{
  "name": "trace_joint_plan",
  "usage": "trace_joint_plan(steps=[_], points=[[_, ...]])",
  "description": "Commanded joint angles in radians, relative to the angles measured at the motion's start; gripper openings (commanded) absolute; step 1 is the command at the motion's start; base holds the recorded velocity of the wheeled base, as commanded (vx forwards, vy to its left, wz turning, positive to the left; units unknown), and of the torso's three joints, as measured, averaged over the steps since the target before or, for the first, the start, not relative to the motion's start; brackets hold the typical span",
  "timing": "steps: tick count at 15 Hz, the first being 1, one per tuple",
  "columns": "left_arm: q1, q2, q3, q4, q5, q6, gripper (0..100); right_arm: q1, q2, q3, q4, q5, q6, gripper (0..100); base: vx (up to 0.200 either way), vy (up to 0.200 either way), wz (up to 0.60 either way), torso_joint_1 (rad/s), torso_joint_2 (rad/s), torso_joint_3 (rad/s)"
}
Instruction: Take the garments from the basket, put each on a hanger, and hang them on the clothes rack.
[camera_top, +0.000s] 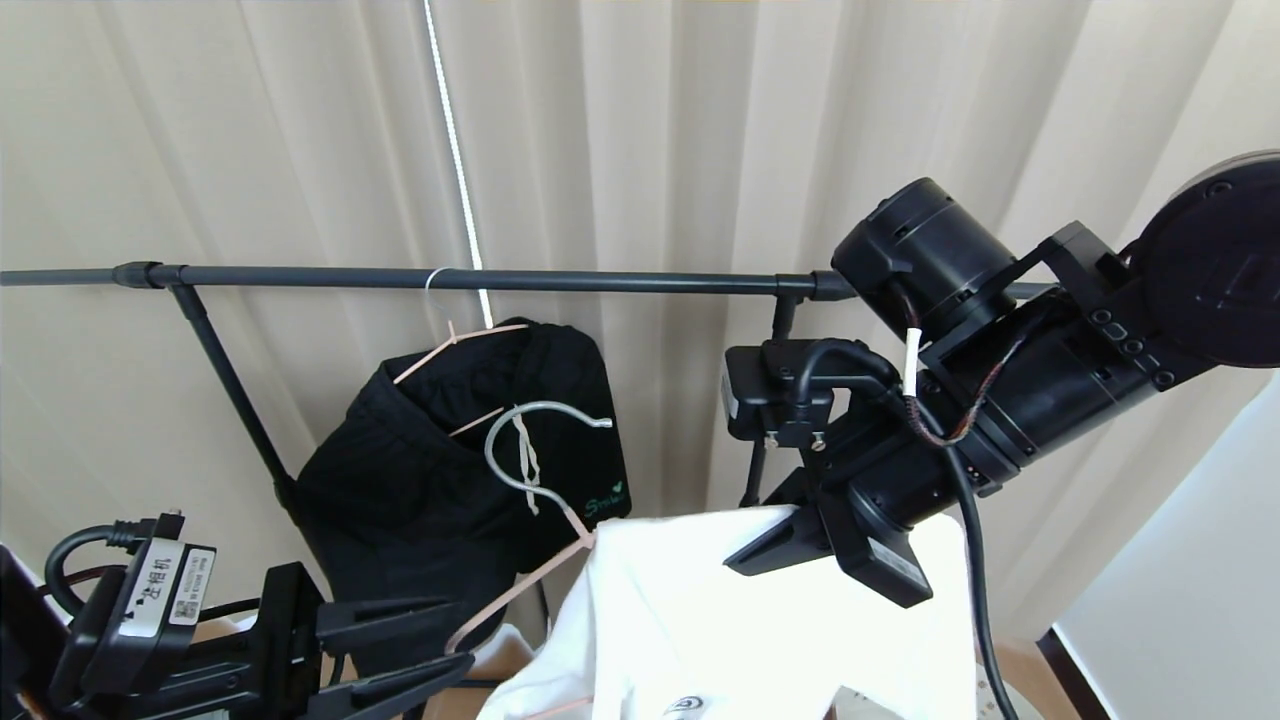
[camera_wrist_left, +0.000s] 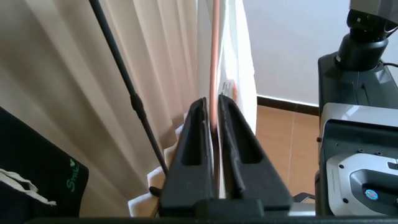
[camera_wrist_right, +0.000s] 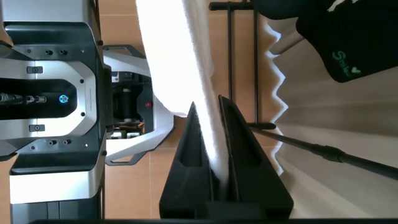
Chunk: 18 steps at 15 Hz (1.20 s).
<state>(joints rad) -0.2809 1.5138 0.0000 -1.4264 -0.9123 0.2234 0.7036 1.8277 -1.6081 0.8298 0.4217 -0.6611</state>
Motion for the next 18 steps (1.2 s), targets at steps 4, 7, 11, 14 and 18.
trace_joint_plan(steps=[4,7,11,14,18], points=[[0.026,-0.024,0.0,0.0,0.001,-0.004,100,0.002,-0.021,0.034,-0.003,0.002,-0.002,0,0.0,0.0,0.0,0.0,0.0,0.0],[0.054,-0.064,0.0,0.0,0.001,-0.03,100,0.0,-0.038,0.045,-0.005,0.0,0.001,0,0.0,0.0,0.0,0.0,0.0,0.0],[0.117,-0.314,-0.015,0.058,0.058,-0.518,100,-0.006,-0.103,0.089,-0.034,-0.086,0.075,0,0.0,0.0,0.0,0.0,0.0,0.0],[0.203,-0.382,-0.035,0.336,0.058,-0.533,100,-0.039,-0.166,0.238,-0.23,-0.092,0.075,0,0.0,0.0,0.0,0.0,0.0,0.0],[0.207,-0.442,-0.219,0.856,0.107,-0.51,100,-0.067,-0.2,0.352,-0.431,-0.164,0.077,0,0.0,0.0,0.0,0.0,0.0,0.0]])
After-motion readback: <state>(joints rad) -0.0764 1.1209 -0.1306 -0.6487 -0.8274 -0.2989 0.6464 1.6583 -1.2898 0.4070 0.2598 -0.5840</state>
